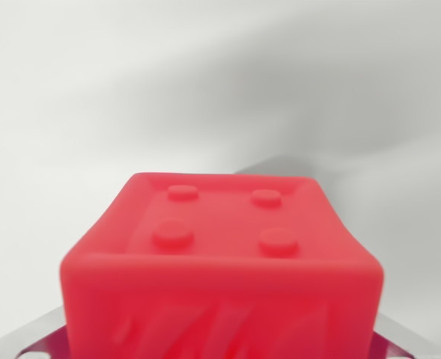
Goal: Destack cube
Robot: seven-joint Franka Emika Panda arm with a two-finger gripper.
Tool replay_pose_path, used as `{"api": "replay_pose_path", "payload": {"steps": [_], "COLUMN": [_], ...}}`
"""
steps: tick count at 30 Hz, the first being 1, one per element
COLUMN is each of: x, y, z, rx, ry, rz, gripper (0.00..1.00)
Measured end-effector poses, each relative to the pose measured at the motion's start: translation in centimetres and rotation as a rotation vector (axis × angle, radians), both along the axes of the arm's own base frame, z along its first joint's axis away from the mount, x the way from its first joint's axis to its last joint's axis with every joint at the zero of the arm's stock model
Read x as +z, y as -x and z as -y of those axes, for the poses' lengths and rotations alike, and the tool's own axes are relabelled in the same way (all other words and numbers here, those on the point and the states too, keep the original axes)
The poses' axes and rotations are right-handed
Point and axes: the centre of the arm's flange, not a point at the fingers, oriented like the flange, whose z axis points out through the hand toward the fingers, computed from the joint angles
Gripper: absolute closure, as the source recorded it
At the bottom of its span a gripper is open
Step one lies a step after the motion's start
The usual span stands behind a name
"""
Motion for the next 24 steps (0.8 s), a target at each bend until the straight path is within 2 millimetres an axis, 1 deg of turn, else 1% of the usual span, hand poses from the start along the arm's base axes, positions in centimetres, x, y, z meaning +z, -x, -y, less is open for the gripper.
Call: {"api": "replay_pose_path", "payload": {"steps": [24], "x": [-0.5], "y": [-4.5], "z": [-1.4], "rx": [0.165], "ry": [-0.001], "rz": [0.0], "gripper": [1.0]}}
